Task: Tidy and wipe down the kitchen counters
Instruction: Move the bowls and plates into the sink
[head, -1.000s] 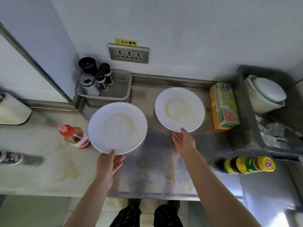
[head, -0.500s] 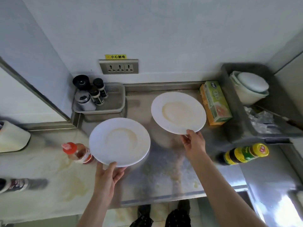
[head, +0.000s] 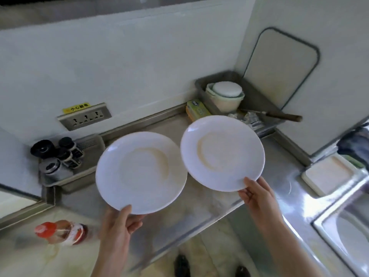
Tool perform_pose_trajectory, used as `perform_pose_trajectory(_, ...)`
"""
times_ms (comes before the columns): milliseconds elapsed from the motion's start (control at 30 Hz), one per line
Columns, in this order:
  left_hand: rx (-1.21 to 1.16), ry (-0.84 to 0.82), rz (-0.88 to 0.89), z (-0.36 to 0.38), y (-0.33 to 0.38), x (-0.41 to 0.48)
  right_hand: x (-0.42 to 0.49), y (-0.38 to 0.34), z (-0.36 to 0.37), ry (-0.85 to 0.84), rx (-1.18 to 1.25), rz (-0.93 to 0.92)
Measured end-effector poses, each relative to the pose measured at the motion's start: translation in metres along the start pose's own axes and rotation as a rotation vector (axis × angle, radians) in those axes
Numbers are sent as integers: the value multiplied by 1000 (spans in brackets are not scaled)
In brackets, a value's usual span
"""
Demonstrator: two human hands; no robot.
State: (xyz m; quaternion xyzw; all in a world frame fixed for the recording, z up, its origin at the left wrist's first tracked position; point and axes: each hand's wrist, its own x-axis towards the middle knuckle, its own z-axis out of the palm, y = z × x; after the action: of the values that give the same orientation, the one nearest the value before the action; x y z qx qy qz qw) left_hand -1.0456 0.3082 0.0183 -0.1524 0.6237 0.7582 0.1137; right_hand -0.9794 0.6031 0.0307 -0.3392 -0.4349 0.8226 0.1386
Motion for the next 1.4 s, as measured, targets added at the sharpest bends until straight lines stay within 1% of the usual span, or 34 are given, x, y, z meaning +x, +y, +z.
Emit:
perform_pose_trajectory(100, 37, -85, 18, 27, 7, -10, -22, -24, -40, 3, 21, -38)
perform_pose_trajectory(233, 45, -157, 6, 67, 5, -22, -40, -55, -90, 23, 35, -58)
perform_pose_trajectory(367, 58, -245, -8, 114, -15, -40, -48, -73, -137, 59, 57, -89)
perform_pose_trajectory(467, 75, -278, -77, 148, -44, -53, -46, -71, -171, 129, 82, -69)
perform_pose_trajectory(567, 97, -263, -141, 170, -71, -64, -47, -66, -199, 188, 112, -24)
perform_pose_trajectory(667, 120, -240, -154, 182, -86, -72, -52, -60, -222, 220, 141, -2)
perform_pose_trajectory(800, 109, -179, -191, 188, -86, -80, -54, -54, -237, 242, 155, 26)
perform_pose_trajectory(967, 184, -185, -172, 195, -75, -89, -61, -52, -253, 303, 180, 57)
perform_pose_trajectory(1100, 251, -303, -207, 215, -88, -108, -78, -49, -284, 410, 210, 65)
perform_pose_trajectory(1333, 367, -559, -308, 275, -148, -139, -112, -45, -364, 573, 249, 66)
perform_pose_trajectory(1400, 390, -601, -347, 295, -165, -147, -114, -44, -387, 607, 258, 64)
